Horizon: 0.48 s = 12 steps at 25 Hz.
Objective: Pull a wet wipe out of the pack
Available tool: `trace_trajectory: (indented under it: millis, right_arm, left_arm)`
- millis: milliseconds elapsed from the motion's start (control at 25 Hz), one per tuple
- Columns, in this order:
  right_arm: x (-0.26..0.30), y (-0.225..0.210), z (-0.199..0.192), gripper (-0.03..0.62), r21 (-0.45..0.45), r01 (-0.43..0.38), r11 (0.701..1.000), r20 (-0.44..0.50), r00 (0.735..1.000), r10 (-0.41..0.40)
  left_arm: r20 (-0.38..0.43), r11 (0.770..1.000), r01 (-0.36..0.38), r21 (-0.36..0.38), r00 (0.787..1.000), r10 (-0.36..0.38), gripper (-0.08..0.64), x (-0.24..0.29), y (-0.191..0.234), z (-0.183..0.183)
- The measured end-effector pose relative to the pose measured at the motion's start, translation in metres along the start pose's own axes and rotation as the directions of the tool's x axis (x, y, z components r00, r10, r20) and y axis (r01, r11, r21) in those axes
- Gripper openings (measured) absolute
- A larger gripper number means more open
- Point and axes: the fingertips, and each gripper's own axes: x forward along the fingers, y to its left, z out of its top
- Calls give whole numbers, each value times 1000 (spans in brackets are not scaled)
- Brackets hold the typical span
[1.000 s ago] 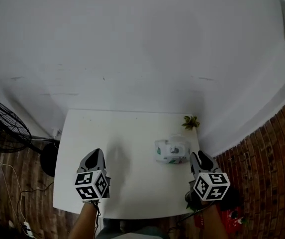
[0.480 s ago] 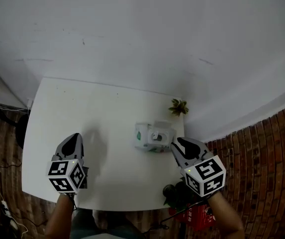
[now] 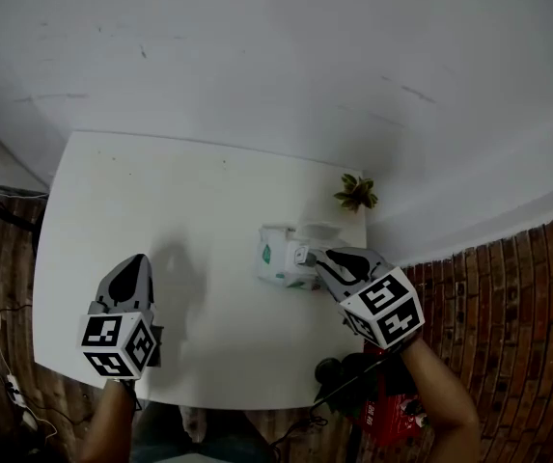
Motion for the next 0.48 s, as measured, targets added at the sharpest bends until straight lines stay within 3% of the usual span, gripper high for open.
trace_trajectory:
  millis: [480]
  right_arm:
    - [38, -6, -23, 86, 26, -51, 998, -1, 999, 51]
  left_arm:
    - [-22, 995, -90, 31, 996, 91, 2, -15, 13, -14]
